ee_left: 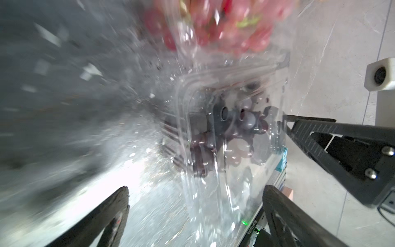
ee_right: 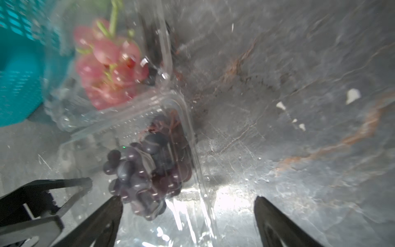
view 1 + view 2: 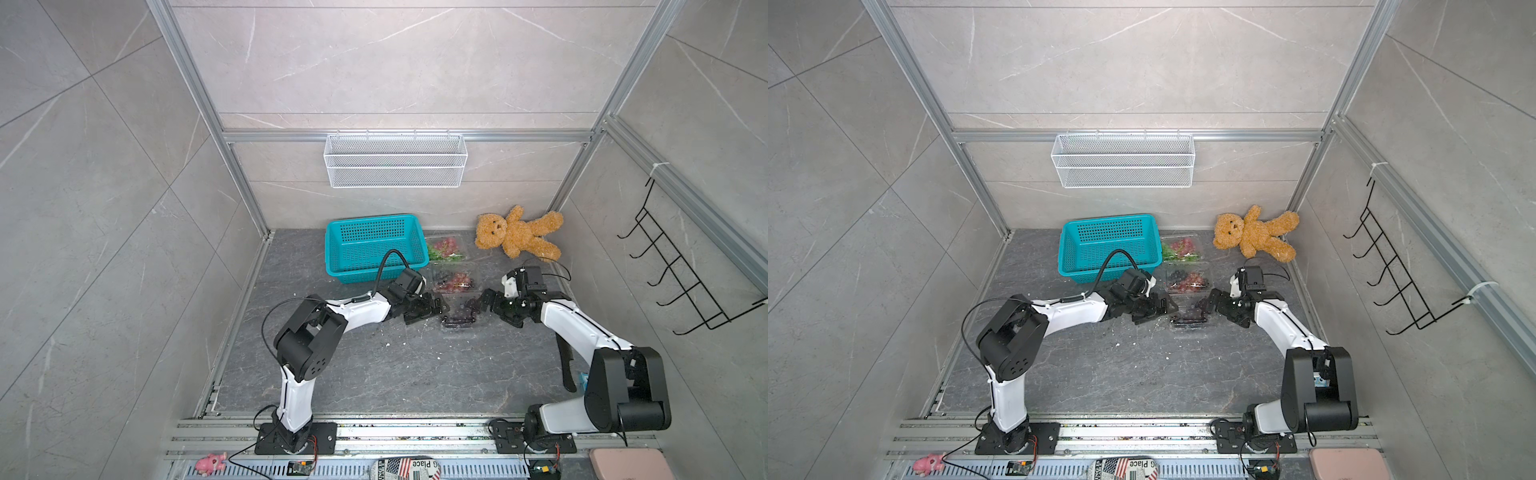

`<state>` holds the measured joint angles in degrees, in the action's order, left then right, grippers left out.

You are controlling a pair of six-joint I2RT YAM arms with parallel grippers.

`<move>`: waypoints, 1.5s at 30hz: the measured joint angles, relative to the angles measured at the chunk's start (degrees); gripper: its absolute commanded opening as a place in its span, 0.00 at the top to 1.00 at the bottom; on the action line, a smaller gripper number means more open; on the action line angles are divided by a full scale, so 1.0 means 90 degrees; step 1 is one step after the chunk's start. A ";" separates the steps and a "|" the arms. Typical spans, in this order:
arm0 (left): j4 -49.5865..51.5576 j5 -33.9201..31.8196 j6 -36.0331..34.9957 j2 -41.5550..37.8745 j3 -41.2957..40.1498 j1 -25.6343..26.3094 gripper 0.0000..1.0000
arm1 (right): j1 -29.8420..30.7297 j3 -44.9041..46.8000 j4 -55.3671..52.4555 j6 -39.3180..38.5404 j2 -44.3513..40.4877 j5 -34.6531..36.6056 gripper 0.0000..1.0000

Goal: Pack grapes into containers
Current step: Move the packing box to the center of the board, then reset both arms

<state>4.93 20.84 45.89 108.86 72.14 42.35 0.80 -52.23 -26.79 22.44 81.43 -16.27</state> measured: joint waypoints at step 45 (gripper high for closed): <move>-0.4141 -0.4656 -0.4044 -0.3529 -0.5724 -0.4940 0.00 | 0.1481 0.3869 0.8444 -0.2144 0.0119 0.5311 0.01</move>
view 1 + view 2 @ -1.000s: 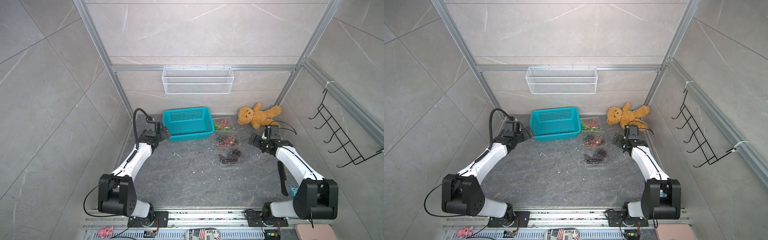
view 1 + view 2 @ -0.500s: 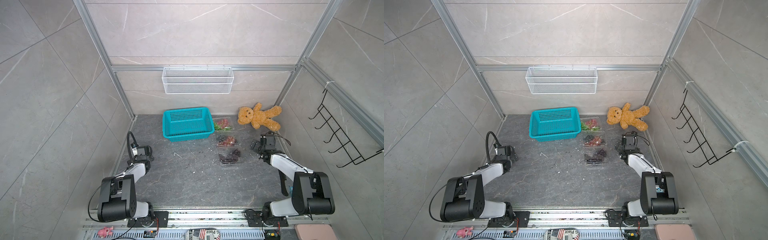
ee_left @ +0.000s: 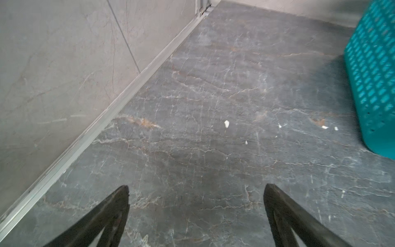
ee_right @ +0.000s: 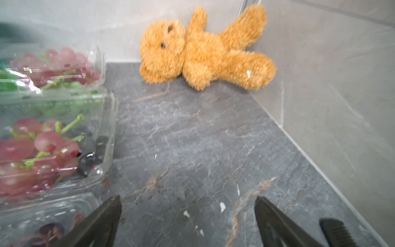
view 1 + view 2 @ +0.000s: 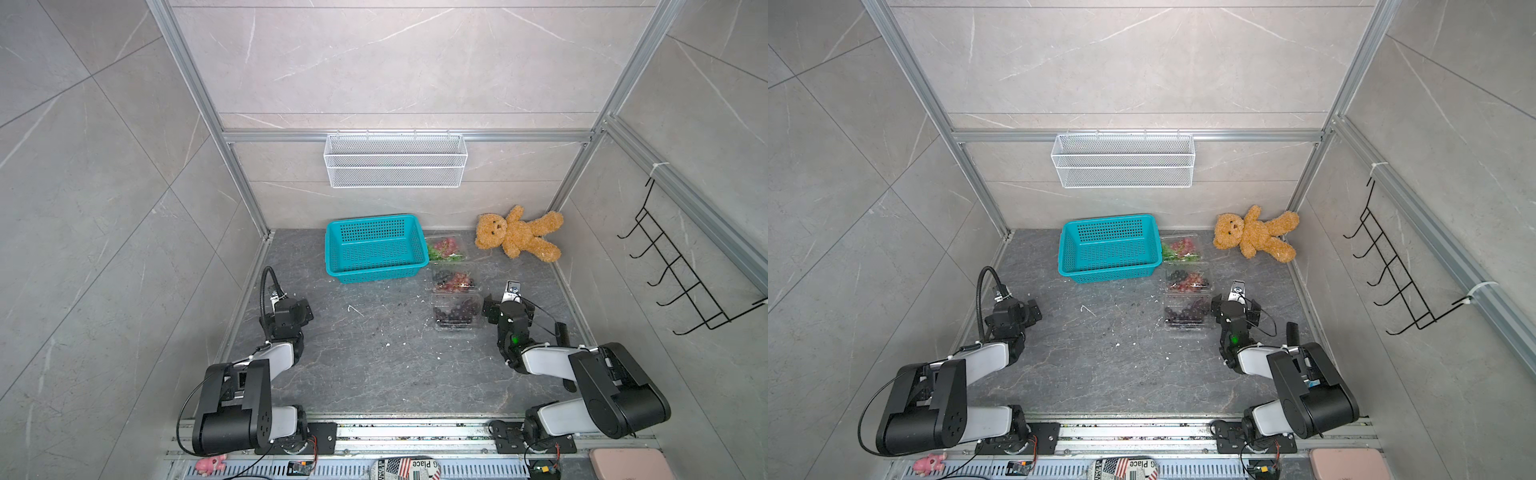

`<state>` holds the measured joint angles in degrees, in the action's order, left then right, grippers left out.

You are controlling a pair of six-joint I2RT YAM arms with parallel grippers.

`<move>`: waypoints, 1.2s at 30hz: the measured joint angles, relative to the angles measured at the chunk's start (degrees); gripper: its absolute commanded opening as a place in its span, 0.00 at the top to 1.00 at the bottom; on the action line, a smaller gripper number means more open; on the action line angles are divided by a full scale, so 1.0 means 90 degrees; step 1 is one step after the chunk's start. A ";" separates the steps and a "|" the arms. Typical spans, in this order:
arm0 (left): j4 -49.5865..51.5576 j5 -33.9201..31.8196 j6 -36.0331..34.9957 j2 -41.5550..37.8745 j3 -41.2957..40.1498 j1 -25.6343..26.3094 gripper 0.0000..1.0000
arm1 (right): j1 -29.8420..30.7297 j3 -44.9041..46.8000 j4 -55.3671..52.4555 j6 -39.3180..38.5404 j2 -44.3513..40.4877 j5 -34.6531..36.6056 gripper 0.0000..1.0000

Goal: Pack grapes into containers
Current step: Reset both arms

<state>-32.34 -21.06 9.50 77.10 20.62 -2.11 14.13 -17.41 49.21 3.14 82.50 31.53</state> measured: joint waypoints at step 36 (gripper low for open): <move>-0.1579 0.0913 -0.0593 0.1001 -0.0126 0.0024 0.00 | -0.0925 -0.0126 0.0413 0.0032 0.0478 -0.1535 0.00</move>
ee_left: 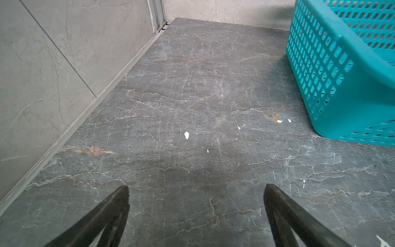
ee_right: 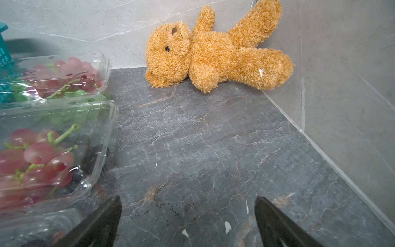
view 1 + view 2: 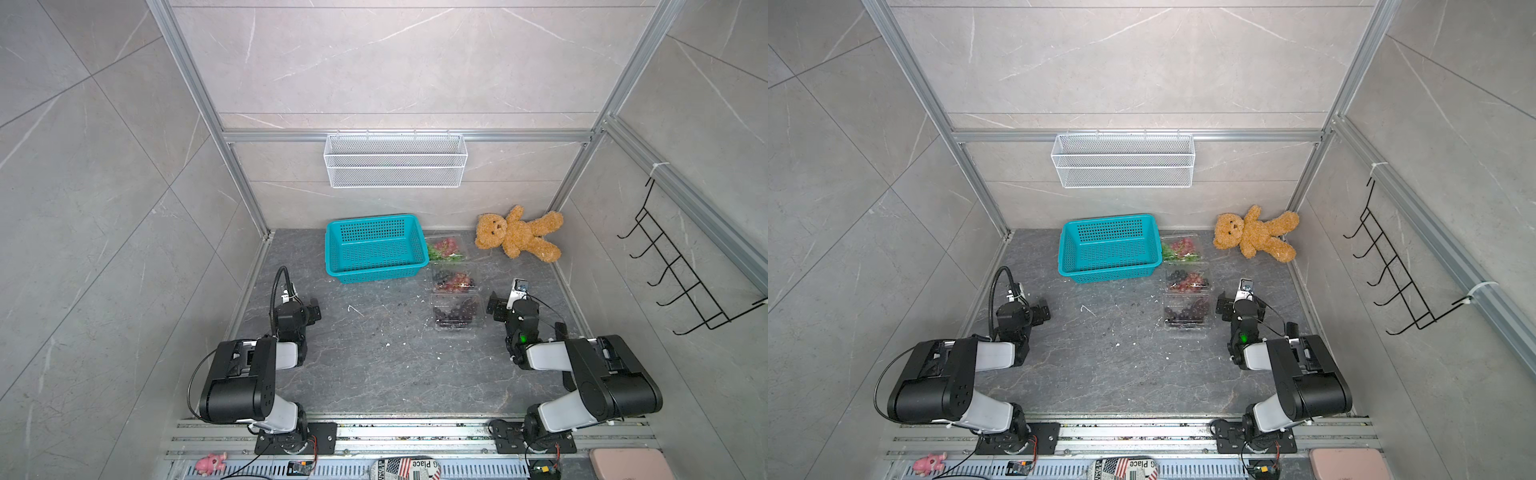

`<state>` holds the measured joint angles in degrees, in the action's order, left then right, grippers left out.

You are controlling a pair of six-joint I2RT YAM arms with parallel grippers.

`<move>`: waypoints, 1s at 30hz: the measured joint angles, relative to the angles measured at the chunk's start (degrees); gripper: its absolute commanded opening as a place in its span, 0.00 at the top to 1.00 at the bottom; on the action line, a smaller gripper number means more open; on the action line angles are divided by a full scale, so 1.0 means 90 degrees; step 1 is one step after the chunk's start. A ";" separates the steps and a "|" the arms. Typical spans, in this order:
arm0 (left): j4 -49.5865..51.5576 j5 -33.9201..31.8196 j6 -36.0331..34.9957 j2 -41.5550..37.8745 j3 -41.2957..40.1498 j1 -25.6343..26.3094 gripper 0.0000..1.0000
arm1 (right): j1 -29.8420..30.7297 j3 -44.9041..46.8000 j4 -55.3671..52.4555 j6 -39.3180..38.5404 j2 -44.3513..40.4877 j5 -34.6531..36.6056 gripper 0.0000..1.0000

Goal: Pack grapes into containers
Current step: Reset both arms

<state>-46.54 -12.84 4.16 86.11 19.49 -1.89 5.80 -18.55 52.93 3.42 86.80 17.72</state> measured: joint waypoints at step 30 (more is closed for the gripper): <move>0.0243 0.0063 -0.0080 -0.0469 0.0005 0.0046 0.00 | 0.0000 0.0000 0.0000 0.0000 0.0000 0.0000 0.01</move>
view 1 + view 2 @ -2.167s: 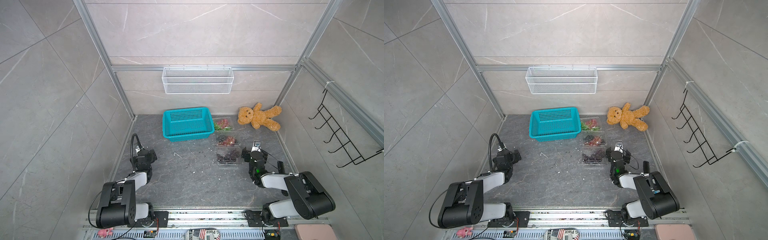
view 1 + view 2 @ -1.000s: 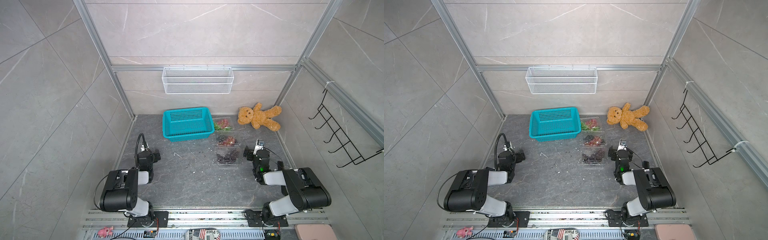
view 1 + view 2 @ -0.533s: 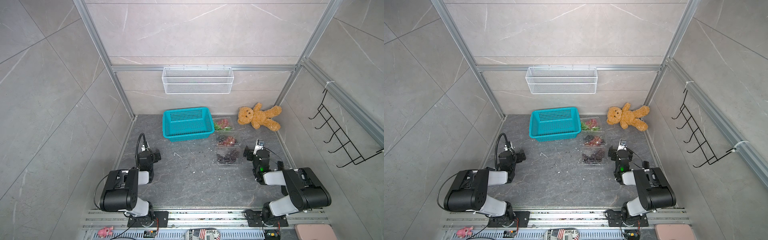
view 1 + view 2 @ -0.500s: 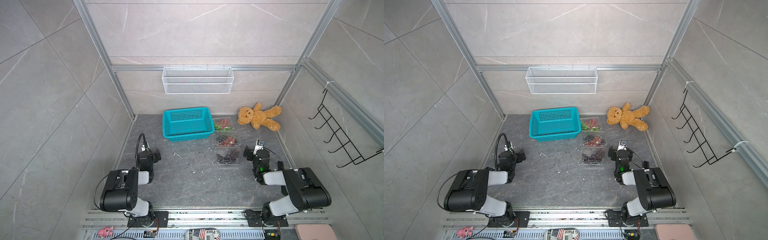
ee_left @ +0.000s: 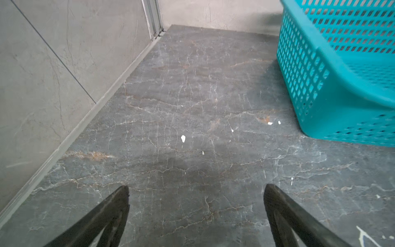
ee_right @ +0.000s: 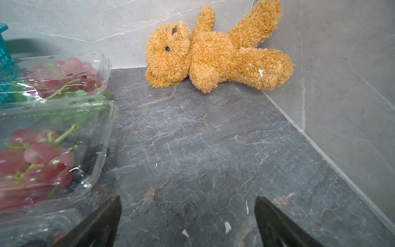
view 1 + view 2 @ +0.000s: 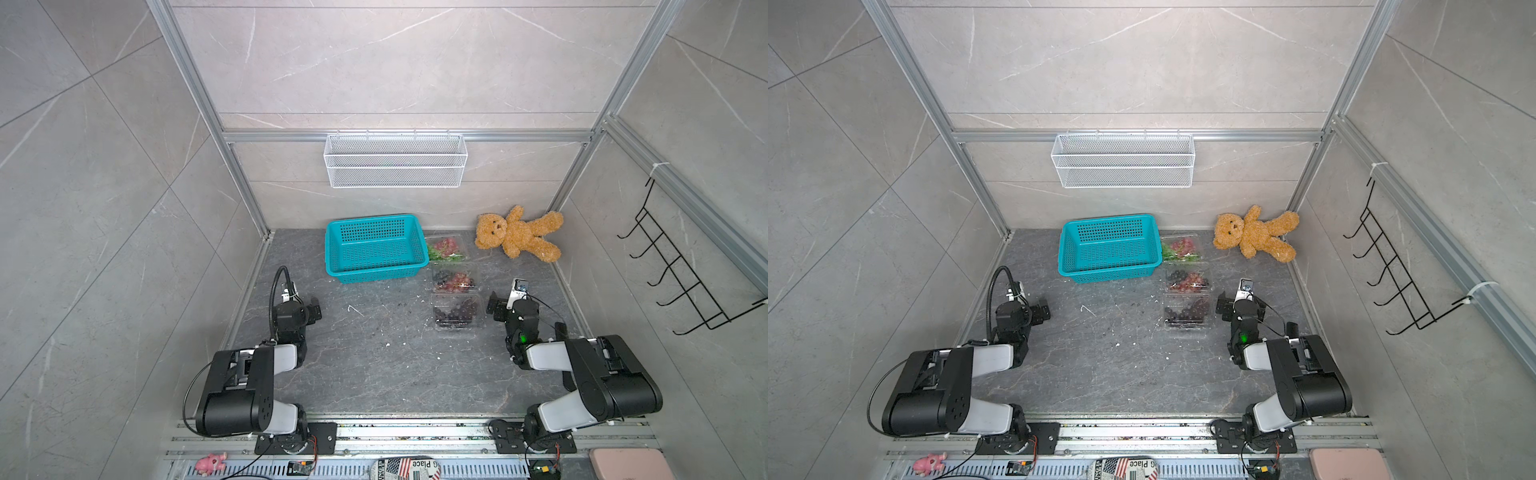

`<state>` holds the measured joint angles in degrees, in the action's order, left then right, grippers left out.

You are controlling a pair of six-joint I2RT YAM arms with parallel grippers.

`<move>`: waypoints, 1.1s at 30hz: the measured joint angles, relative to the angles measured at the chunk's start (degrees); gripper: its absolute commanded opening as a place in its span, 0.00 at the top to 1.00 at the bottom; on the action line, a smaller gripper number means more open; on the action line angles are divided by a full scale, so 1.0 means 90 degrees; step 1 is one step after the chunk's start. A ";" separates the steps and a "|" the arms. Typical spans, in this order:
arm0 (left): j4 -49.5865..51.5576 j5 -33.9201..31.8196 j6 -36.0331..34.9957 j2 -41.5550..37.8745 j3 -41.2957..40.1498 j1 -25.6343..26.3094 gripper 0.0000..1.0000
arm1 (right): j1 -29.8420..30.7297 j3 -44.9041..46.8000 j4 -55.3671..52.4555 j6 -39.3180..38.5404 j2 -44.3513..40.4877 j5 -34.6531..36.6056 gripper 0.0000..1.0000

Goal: Pack grapes into containers
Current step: Reset both arms

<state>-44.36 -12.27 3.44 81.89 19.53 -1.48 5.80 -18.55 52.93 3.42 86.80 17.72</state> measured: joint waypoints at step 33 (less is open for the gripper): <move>-0.0250 -0.0002 -0.0005 0.0469 -0.0002 0.0000 0.00 | 0.0000 0.0000 -0.0002 0.0000 0.0000 0.0000 0.01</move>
<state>-46.61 -12.29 3.40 86.11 19.51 -1.48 5.80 -18.55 52.90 3.42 86.80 17.72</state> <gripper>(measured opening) 0.999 0.995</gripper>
